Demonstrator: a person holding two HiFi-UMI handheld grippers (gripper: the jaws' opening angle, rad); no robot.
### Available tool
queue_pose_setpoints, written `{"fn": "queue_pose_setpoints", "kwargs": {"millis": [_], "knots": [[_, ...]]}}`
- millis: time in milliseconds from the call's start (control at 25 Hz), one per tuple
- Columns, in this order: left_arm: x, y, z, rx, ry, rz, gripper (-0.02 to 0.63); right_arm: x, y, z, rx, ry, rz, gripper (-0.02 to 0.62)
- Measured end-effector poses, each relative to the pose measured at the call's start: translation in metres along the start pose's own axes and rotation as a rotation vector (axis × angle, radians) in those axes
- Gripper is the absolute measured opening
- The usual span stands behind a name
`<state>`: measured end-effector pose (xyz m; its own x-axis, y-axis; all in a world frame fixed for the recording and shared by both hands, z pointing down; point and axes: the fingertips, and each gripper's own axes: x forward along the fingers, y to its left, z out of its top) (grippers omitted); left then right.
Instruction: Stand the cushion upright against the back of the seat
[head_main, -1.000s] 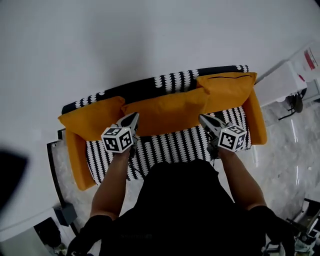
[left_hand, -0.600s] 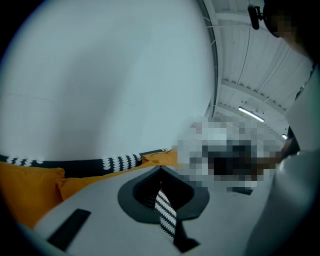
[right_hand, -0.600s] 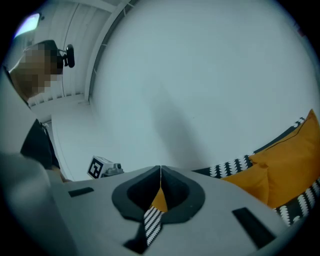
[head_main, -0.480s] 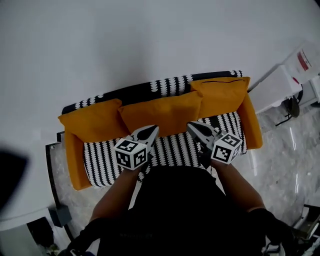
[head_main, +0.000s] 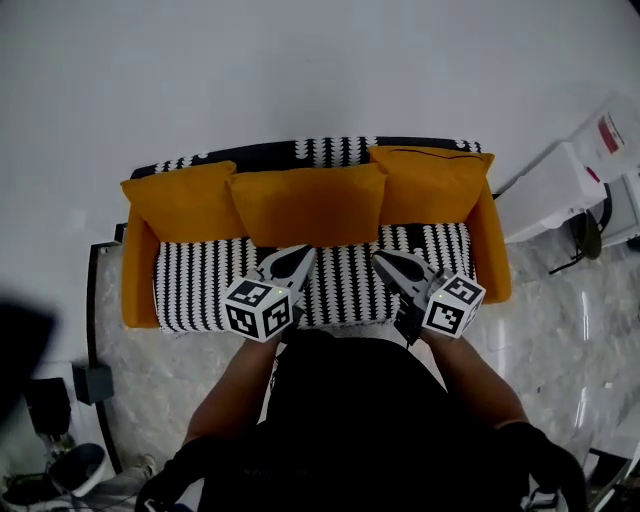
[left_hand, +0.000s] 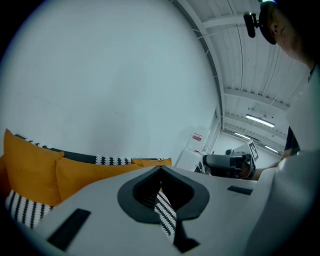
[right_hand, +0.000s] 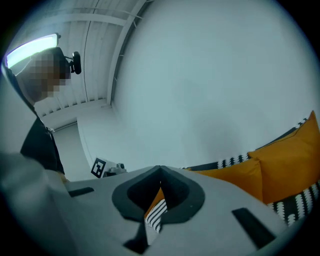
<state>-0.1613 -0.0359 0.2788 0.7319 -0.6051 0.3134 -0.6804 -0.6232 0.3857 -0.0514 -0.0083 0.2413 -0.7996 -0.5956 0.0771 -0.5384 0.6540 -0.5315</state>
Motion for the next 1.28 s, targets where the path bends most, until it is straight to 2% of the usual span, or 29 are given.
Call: {"fn": "queue_pose_setpoints", "kwargs": {"millis": [80, 240, 360, 480, 800, 1040, 1280], "knots": [[-0.008, -0.029, -0.018, -0.018, -0.019, 0.028, 0.017, -0.032, 0.008, -0.018, 0.026, 0.016, 0.021, 0.035], [-0.037, -0.081, -0.063, -0.002, -0.006, 0.078, 0.017, -0.078, 0.022, -0.055, 0.062, 0.048, 0.056, 0.035], [-0.070, -0.102, -0.098, -0.033, 0.007, 0.137, 0.017, -0.097, 0.036, -0.082, 0.079, 0.076, 0.063, 0.035], [-0.093, -0.118, -0.116, -0.061, 0.013, 0.171, 0.017, -0.112, 0.054, -0.094, 0.063, 0.102, 0.069, 0.035], [-0.113, -0.146, -0.093, -0.015, -0.021, 0.152, 0.017, -0.130, 0.099, -0.081, 0.023, 0.102, 0.085, 0.035], [-0.133, -0.154, -0.084, 0.037, -0.023, 0.099, 0.017, -0.125, 0.112, -0.099, -0.062, 0.123, 0.007, 0.035], [-0.174, -0.136, -0.092, 0.062, 0.010, 0.085, 0.017, -0.103, 0.148, -0.115, -0.125, 0.120, -0.047, 0.035]]}}
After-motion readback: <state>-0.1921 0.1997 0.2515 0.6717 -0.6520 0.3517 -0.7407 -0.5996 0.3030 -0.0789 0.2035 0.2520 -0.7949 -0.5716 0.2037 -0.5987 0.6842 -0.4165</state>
